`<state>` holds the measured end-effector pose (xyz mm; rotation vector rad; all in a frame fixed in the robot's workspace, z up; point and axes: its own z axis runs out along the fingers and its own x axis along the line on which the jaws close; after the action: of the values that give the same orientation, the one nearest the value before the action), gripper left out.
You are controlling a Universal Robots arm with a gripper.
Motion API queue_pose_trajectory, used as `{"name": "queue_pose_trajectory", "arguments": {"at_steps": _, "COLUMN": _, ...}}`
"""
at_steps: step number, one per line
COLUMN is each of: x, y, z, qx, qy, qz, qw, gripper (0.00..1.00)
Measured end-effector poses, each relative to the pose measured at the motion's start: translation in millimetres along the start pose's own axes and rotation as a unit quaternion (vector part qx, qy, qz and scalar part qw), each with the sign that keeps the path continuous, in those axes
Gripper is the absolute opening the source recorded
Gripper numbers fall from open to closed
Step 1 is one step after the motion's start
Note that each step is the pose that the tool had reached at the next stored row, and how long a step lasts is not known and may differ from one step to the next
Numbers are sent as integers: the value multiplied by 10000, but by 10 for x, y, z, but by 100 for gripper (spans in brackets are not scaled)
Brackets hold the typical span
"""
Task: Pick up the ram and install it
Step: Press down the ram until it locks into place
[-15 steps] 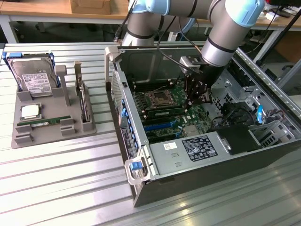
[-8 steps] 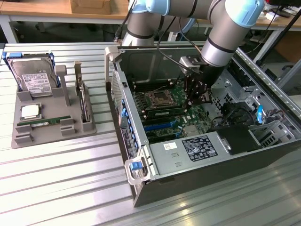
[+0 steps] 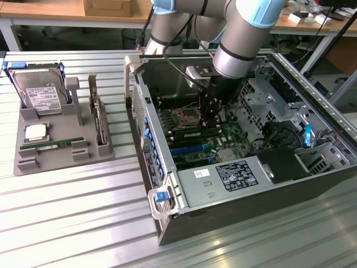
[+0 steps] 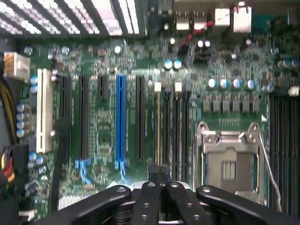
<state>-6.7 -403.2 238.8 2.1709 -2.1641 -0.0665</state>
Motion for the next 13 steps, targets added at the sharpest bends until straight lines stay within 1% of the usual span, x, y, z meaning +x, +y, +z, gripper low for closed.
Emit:
{"name": "queue_pose_trajectory", "arguments": {"at_steps": 1, "x": -1, "y": 120, "z": 10, "qx": 7, "qy": 0, "qz": 0, "qw": 10000, "gripper": 11}}
{"name": "queue_pose_trajectory", "arguments": {"at_steps": 2, "x": -2, "y": 186, "z": 17, "qx": 12, "qy": -1, "qz": 0, "qw": 10000, "gripper": 11}}
{"name": "queue_pose_trajectory", "arguments": {"at_steps": 4, "x": -2, "y": 288, "z": 25, "qx": 17, "qy": -2, "qz": 0, "qw": 10000, "gripper": 11}}
{"name": "queue_pose_trajectory", "arguments": {"at_steps": 5, "x": -2, "y": 369, "z": 32, "qx": 22, "qy": -3, "qz": 0, "qw": 10000, "gripper": 11}}
{"name": "queue_pose_trajectory", "arguments": {"at_steps": 6, "x": -3, "y": 478, "z": 43, "qx": 28, "qy": -5, "qz": 0, "qw": 10000, "gripper": 11}}
{"name": "queue_pose_trajectory", "arguments": {"at_steps": 7, "x": -3, "y": 533, "z": 52, "qx": 29, "qy": -9, "qz": 0, "qw": 10000, "gripper": 11}}
{"name": "queue_pose_trajectory", "arguments": {"at_steps": 9, "x": -3, "y": 550, "z": 76, "qx": 29, "qy": -23, "qz": -1, "qw": 10000, "gripper": 11}}
{"name": "queue_pose_trajectory", "arguments": {"at_steps": 13, "x": -4, "y": 556, "z": 113, "qx": 29, "qy": -35, "qz": -2, "qw": 10000, "gripper": 11}}
